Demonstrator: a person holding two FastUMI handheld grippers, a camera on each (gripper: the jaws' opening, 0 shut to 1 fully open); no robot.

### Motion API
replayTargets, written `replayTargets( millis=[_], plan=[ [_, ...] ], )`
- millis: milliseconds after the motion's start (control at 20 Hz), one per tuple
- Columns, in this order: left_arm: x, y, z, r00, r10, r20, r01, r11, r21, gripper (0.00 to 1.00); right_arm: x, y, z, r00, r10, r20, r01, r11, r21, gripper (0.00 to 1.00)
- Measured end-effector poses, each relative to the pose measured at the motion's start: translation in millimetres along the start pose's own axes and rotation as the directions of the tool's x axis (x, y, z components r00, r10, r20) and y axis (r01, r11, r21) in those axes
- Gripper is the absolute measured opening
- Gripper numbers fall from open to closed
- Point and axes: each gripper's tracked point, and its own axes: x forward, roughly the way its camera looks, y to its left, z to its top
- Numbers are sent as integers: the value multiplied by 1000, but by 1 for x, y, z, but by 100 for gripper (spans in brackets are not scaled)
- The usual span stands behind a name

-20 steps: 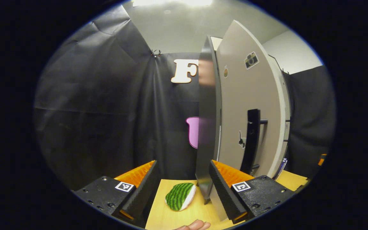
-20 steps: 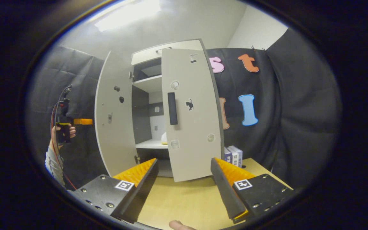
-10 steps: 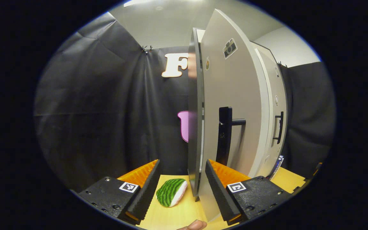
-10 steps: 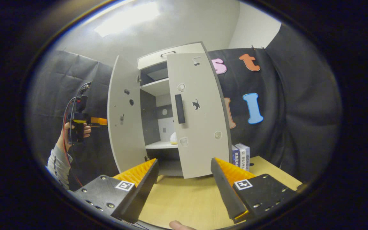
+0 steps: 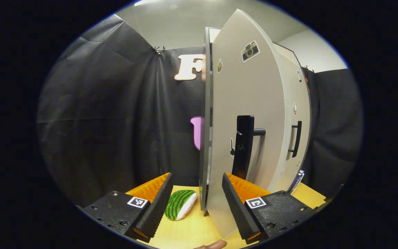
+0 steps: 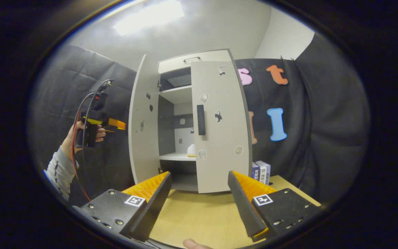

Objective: Grab one shoe with the right hand and put it into the shoe cabinet, grab the other shoe with the left hand and put it into the shoe cabinet; then close the right door with the right hand and the left door with the left hand.

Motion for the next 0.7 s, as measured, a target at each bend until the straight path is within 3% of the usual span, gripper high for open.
replayTargets(
  millis=[200,250,300,400,450,500,550,600,700],
  plan=[
    [-1,-12,1,999,33,17,-34,999,29,82,3,-8,-5,1000,-20,-11,20,1000,-12,98],
    [0,-17,2,999,30,29,-31,999,37,88,4,-11,-5,1000,-23,-15,23,1000,-12,98],
    [2,-27,1,999,22,36,-24,999,45,83,4,-13,-4,1000,-27,-14,27,1000,-6,98],
    [4,-41,-2,999,14,33,-15,999,42,83,2,-19,-1,999,-37,-3,37,999,9,98],
    [6,-45,-2,999,11,31,-12,999,39,88,1,-23,2,999,-43,0,43,999,10,98],
    [7,-49,-2,1000,7,30,-8,999,35,83,0,-27,2,999,-54,2,54,998,10,98],
    [8,-54,-3,1000,1,26,-2,999,37,88,-1,-30,4,998,-63,5,63,998,10,98],
    [11,-58,-1,999,1,33,-2,999,42,83,-1,-33,4,998,-69,5,69,998,9,98],
    [18,-62,-1,999,30,41,-33,997,70,88,-3,-39,9,996,-89,12,89,996,6,98]
  ],
)
